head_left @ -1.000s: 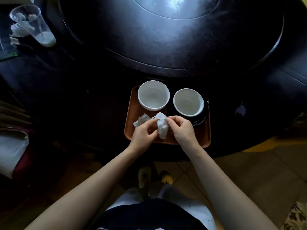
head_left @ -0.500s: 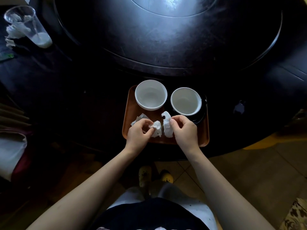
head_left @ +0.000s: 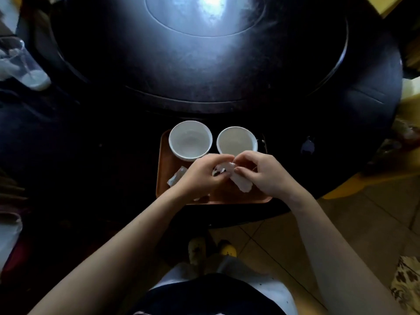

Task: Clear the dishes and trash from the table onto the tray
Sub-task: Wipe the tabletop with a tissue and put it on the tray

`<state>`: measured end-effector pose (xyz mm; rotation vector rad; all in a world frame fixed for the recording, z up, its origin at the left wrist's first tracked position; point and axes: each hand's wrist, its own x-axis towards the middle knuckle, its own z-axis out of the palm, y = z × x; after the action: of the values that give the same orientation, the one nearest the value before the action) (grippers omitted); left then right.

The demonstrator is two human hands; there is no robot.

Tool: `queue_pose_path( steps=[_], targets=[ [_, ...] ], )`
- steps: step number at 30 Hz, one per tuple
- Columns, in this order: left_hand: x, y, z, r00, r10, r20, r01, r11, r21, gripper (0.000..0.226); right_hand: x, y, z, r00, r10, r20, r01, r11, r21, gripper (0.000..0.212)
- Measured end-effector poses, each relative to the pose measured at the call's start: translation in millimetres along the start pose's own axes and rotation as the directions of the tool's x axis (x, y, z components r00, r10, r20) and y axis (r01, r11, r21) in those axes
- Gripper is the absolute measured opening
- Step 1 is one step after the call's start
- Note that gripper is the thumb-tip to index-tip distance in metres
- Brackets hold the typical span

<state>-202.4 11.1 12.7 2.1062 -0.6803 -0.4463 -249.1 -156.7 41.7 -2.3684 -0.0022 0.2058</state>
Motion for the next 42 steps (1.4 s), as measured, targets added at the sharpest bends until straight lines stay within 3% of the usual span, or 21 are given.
queue_pose_path(
  steps=[2, 6, 9, 12, 14, 15, 18, 20, 22, 25, 27, 30, 32, 36, 42],
  targets=[
    [9, 7, 1, 0.996, -0.047, 0.076, 0.050, 0.998, -0.037, 0.023, -5, 0, -12, 0.999, -0.005, -0.048, 0.004, 1.000, -0.022, 0.010],
    [28, 22, 10, 0.996, -0.065, 0.052, 0.066, 0.998, -0.008, 0.008, -19, 9, -24, 0.963, 0.008, -0.270, -0.033, 0.995, -0.090, 0.008],
    [38, 43, 20, 0.975, -0.205, 0.079, 0.219, 0.945, -0.245, 0.012, -33, 14, -22, 0.871, 0.036, -0.491, -0.083, 0.994, -0.074, 0.009],
    [45, 64, 29, 0.912, -0.287, 0.295, 0.411, 0.663, -0.626, 0.019, -44, 23, -16, 0.792, -0.007, -0.610, -0.086, 0.989, -0.123, 0.010],
    [53, 71, 35, 0.893, -0.282, 0.352, 0.450, 0.493, -0.745, 0.019, -54, 31, -14, 0.790, -0.028, -0.612, -0.072, 0.988, -0.137, 0.009],
    [56, 73, 38, 0.894, -0.292, 0.341, 0.444, 0.463, -0.767, 0.020, -58, 35, -14, 0.799, -0.029, -0.601, -0.060, 0.990, -0.126, 0.012],
    [59, 80, 55, 0.912, -0.315, 0.263, 0.404, 0.575, -0.711, 0.022, -69, 47, -16, 0.809, -0.017, -0.587, -0.020, 0.998, -0.056, 0.024],
    [59, 84, 68, 0.911, -0.327, 0.251, 0.407, 0.618, -0.672, 0.024, -72, 57, -16, 0.766, 0.043, -0.642, -0.038, 0.999, 0.021, 0.019],
    [62, 87, 81, 0.909, -0.331, 0.254, 0.410, 0.595, -0.691, 0.021, -74, 70, -16, 0.700, 0.176, -0.692, -0.107, 0.984, 0.142, 0.019],
    [70, 95, 102, 0.899, -0.342, 0.273, 0.424, 0.526, -0.737, 0.020, -75, 91, -23, 0.728, 0.421, -0.540, -0.186, 0.881, 0.436, 0.024],
    [76, 100, 118, 0.890, -0.363, 0.276, 0.435, 0.496, -0.751, 0.019, -76, 107, -31, 0.769, 0.526, -0.364, -0.197, 0.735, 0.649, 0.014],
    [89, 105, 141, 0.872, -0.410, 0.268, 0.467, 0.531, -0.707, 0.018, -79, 127, -48, 0.768, 0.602, -0.221, -0.165, 0.518, 0.839, 0.013],
    [99, 106, 156, 0.854, -0.449, 0.264, 0.499, 0.562, -0.659, 0.024, -80, 141, -60, 0.775, 0.609, -0.172, -0.145, 0.436, 0.888, 0.013],
    [120, 109, 187, 0.823, -0.505, 0.261, 0.538, 0.544, -0.644, 0.026, -75, 174, -76, 0.812, 0.580, -0.063, -0.206, 0.388, 0.898, 0.012],
    [141, 108, 213, 0.816, -0.565, 0.121, 0.500, 0.586, -0.638, 0.019, -52, 220, -90, 0.840, 0.543, 0.007, -0.298, 0.450, 0.842, 0.007]
  ],
)
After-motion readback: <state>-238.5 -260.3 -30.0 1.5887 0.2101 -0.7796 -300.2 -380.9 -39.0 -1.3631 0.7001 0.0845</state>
